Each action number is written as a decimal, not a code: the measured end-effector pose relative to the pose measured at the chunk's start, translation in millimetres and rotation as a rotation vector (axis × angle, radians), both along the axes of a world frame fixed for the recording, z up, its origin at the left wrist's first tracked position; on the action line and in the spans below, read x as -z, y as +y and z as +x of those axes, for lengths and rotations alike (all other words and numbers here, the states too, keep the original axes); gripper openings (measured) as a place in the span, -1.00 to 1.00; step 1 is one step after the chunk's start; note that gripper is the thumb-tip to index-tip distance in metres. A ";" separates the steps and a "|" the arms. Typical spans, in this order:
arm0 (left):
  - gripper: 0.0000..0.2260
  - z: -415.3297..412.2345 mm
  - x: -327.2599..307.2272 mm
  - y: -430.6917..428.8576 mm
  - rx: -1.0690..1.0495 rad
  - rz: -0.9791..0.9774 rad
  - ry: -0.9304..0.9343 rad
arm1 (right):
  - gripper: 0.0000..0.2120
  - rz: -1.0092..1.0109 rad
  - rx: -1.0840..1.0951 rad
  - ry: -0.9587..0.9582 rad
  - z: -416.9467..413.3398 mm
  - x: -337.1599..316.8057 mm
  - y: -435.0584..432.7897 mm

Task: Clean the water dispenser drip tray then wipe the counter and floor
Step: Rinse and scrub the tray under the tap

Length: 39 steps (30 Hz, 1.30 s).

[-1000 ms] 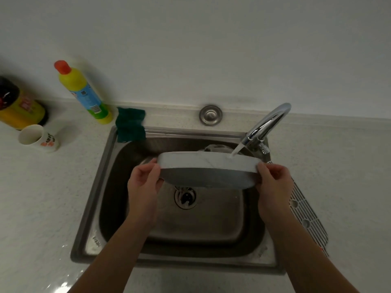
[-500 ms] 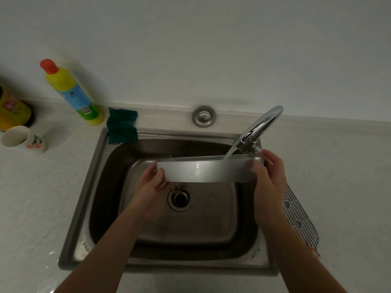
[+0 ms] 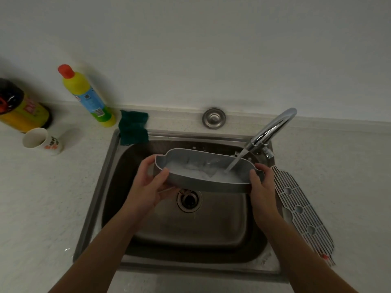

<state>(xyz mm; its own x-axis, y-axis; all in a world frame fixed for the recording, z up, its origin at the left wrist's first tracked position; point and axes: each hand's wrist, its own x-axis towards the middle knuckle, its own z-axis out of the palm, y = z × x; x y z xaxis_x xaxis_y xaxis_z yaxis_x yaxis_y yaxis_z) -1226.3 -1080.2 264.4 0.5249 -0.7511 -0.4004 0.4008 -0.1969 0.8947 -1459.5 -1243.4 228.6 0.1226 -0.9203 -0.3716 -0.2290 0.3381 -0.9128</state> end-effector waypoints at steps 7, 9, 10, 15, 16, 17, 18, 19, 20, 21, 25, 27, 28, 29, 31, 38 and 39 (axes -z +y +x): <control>-0.57 33.5 -18.8 9.2 0.157 -0.133 -0.560 | -0.66 -0.151 -0.269 0.294 -5.7 -9.3 -17.2; -0.54 35.9 -24.3 6.8 0.307 -0.102 -0.853 | -0.72 -0.257 -0.352 0.487 -11.3 -16.5 -32.0; -0.52 35.4 -26.1 4.6 0.378 -0.068 -0.957 | -0.73 -0.299 -0.406 0.561 -12.7 -20.4 -39.1; -0.45 21.2 -22.3 0.1 0.665 0.108 -1.305 | -0.71 -0.369 -0.593 0.825 -11.0 -26.1 -66.3; -0.44 19.8 -21.0 0.4 0.707 0.127 -1.372 | -0.74 -0.364 -0.606 0.856 -10.6 -25.8 -69.7; -0.45 19.2 -21.1 1.0 0.740 0.134 -1.436 | -0.76 -0.353 -0.613 0.876 -10.3 -25.5 -71.8; -0.47 18.6 -23.0 2.1 0.754 0.132 -1.489 | -0.76 -0.348 -0.616 0.892 -10.2 -25.0 -72.9; -0.49 18.1 -25.7 3.5 0.754 0.130 -1.526 | -0.75 -0.350 -0.611 0.904 -10.2 -24.0 -73.4; -0.51 17.0 -27.9 5.7 0.750 0.124 -1.559 | -0.74 -0.359 -0.594 0.908 -10.3 -22.6 -73.9; -0.53 14.7 -28.7 8.3 0.759 0.113 -1.596 | -0.74 -0.373 -0.569 0.905 -10.4 -21.6 -74.3; -0.55 3.5 -26.5 23.4 0.836 0.054 -1.611 | -0.72 -0.405 -0.461 0.855 -11.6 -21.0 -82.3; -0.54 3.5 -26.6 28.7 0.755 0.069 -1.552 | -0.74 -0.404 -0.423 0.831 -14.4 -22.0 -91.4; -0.55 3.0 -25.8 31.9 0.723 0.083 -1.548 | -0.76 -0.399 -0.409 0.813 -15.8 -22.4 -95.8; -0.55 2.0 -24.4 35.5 0.702 0.094 -1.552 | -0.78 -0.394 -0.405 0.800 -16.9 -23.0 -99.7; -0.53 -0.7 -21.6 43.6 0.654 0.105 -1.524 | -0.79 -0.381 -0.422 0.797 -18.2 -23.0 -104.1; -0.52 -1.6 -18.6 64.9 0.353 0.200 -1.253 | -0.54 -0.290 -0.607 0.862 -46.5 -25.2 -69.2; -0.51 -2.4 -18.4 67.5 0.297 0.215 -1.202 | -0.53 -0.298 -0.608 0.913 -57.6 -21.8 -60.1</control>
